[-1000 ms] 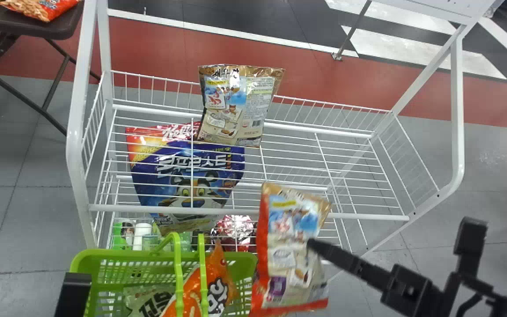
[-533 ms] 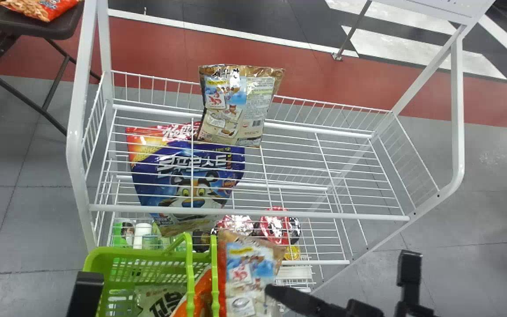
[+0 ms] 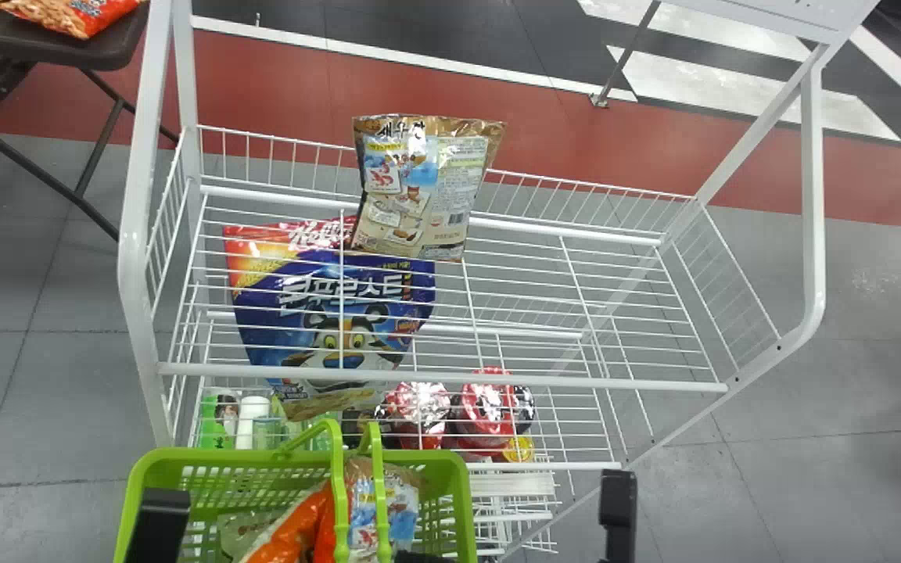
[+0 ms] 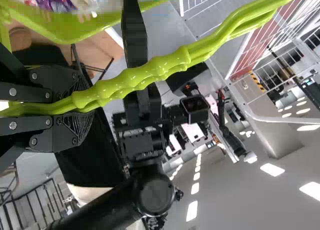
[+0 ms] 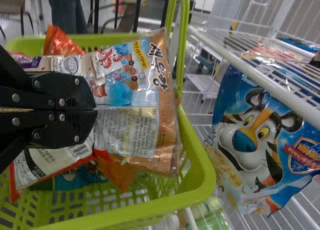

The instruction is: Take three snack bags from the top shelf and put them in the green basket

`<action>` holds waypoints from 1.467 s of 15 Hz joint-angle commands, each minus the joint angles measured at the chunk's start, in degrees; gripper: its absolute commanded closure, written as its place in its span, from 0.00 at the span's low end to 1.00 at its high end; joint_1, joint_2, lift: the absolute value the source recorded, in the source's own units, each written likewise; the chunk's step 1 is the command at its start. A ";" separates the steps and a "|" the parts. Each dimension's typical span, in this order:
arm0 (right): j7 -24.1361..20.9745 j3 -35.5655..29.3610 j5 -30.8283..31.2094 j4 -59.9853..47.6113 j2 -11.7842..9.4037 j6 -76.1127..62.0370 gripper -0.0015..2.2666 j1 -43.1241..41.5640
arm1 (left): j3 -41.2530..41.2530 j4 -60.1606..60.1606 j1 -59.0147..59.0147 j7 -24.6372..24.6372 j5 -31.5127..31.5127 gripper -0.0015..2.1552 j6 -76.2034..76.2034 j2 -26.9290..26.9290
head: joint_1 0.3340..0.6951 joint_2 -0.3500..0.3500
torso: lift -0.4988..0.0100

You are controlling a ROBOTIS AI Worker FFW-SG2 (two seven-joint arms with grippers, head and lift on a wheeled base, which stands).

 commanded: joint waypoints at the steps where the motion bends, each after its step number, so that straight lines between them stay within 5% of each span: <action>1: -1.65 4.28 4.24 -0.04 -1.01 -3.20 0.99 0.54 | -0.14 -0.42 0.42 -0.09 0.00 0.82 -0.03 0.09 | 1.00 0.00 | 0.91; 5: -1.82 3.66 4.51 -6.72 -1.98 6.82 0.92 3.27 | 0.65 -0.68 1.12 -0.53 0.00 0.82 -0.38 0.09 | 1.00 0.00 | 0.91; 6: -3.32 2.96 4.51 -9.27 -1.98 6.82 0.65 4.76 | 0.65 -0.60 1.12 -0.44 0.00 0.82 -0.73 0.09 | 1.00 0.00 | 0.91; 7: -5.07 2.26 4.59 -11.56 -1.98 7.87 0.15 5.73 | 0.65 -0.60 1.12 -0.53 0.00 0.82 -0.90 0.09 | 1.00 0.00 | 0.91; 8: -5.78 1.64 4.77 -12.96 -1.98 9.45 0.00 6.08 | 0.65 -0.51 1.12 -0.53 0.00 0.82 -1.08 0.09 | 1.00 0.00 | 0.91; 11: -6.83 0.68 5.74 -16.57 -1.98 5.94 0.02 7.57 | 0.65 -0.25 0.95 -0.44 0.00 0.82 -1.43 -0.09 | 1.00 0.00 | 0.91; 17: -7.89 3.66 9.16 -13.93 -1.54 -47.50 0.03 10.82 | 0.47 -0.25 0.95 0.00 0.00 0.82 -1.43 -0.09 | 1.00 0.00 | 0.91; 22: -17.47 7.88 12.59 -14.90 -1.63 -56.64 0.03 13.11 | 1.17 0.99 -0.20 -0.09 0.18 0.82 -1.26 -0.09 | 1.00 0.00 | 0.91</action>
